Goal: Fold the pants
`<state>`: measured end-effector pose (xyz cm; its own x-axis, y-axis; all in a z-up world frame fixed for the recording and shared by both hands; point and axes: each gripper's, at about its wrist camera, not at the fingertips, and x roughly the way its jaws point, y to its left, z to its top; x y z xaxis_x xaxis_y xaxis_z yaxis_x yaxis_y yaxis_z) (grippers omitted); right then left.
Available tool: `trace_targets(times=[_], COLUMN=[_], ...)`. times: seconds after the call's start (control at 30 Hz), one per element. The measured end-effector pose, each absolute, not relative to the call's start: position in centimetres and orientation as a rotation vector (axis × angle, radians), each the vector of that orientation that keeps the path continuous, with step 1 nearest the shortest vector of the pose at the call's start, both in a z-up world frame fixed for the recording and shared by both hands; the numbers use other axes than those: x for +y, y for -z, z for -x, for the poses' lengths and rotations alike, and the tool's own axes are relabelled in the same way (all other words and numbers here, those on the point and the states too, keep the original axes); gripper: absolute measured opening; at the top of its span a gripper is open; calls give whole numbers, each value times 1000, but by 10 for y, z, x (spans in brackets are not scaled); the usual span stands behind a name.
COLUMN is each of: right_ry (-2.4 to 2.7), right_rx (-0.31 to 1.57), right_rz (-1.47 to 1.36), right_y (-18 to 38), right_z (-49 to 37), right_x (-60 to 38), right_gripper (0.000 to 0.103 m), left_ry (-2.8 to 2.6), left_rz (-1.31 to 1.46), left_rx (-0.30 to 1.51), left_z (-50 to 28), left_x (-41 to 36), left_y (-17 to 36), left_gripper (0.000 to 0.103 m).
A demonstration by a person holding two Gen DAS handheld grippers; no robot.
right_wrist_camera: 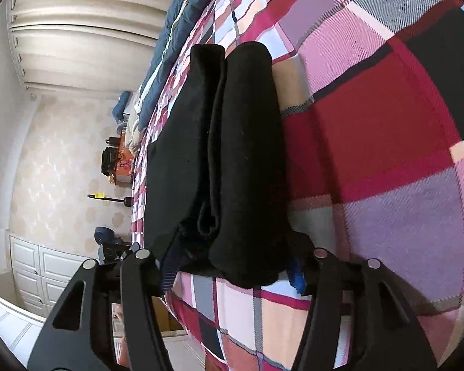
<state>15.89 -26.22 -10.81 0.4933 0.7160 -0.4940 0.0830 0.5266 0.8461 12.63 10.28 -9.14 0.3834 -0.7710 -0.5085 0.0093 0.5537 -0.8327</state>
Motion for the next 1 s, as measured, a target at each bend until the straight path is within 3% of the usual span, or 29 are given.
trace_targets(times=[0.03, 0.07, 0.17, 0.43, 1.0], right_ry=[-463, -466, -486, -527, -555], right_rx=[996, 994, 978, 954, 941], right_rz=[-946, -936, -949, -934, -1019], right_y=[108, 108, 107, 92, 116], right_z=[-159, -159, -156, -136, -105], right_x=[-260, -260, -265, -266, -272], right_gripper=[54, 46, 35, 31, 31], left_ry=[572, 568, 599, 592, 636], left_rz=[823, 792, 826, 778, 831], left_rx=[1076, 1083, 1079, 1072, 1087], left_z=[-127, -128, -126, -110, -76], left_x=[99, 95, 100, 103, 114], left_y=[89, 89, 91, 78, 93], left_gripper=[54, 46, 36, 34, 35])
